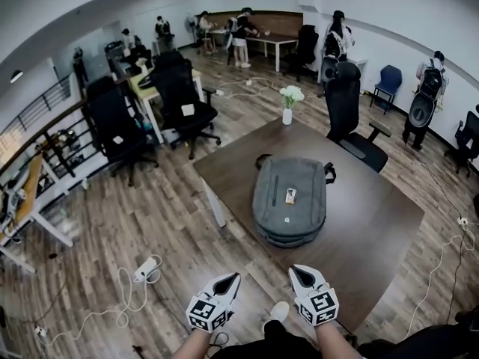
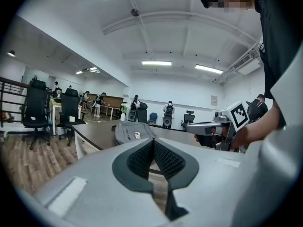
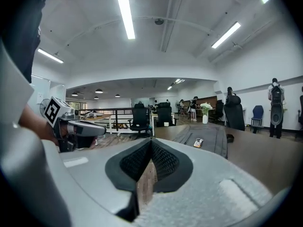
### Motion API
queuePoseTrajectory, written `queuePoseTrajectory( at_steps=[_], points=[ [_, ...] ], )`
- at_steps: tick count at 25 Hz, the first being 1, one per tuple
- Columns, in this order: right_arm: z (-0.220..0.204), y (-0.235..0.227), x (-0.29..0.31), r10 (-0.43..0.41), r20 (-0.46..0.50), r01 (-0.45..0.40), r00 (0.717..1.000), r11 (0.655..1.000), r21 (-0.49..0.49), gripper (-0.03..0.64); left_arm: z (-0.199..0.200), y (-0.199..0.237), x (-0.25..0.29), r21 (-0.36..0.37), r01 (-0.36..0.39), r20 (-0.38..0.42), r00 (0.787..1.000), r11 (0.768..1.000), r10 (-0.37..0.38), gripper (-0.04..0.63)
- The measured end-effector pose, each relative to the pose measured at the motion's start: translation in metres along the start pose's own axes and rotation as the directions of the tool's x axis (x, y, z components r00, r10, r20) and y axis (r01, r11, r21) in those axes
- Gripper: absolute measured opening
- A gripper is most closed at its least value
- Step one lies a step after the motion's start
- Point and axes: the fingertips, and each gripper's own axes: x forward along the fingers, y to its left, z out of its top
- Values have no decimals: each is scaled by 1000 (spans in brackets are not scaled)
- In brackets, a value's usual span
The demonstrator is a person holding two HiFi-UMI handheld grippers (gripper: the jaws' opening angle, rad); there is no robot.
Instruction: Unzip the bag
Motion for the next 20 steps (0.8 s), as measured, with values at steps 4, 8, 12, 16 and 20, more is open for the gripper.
queuePoseTrajectory(
  at_steps=[4,8,12,16,20],
  points=[
    [4,-33,23,1,4,-1,1000,1000,27,3,7,13,45,15,25,-24,999,1000,-25,17],
    [6,-67,37,-5,-6,6,1000,999,38,3,16,17,87,20,50,-37,998,999,-49,17],
    [3,-101,46,-20,-20,21,1000,999,50,3,22,15,125,30,89,-48,995,996,-87,17],
    [0,-127,52,-30,-37,32,999,998,51,3,23,15,157,25,110,-59,992,994,-108,17],
    [-6,-151,55,-48,-53,52,997,997,62,3,24,18,184,22,125,-73,990,992,-123,17]
  ],
)
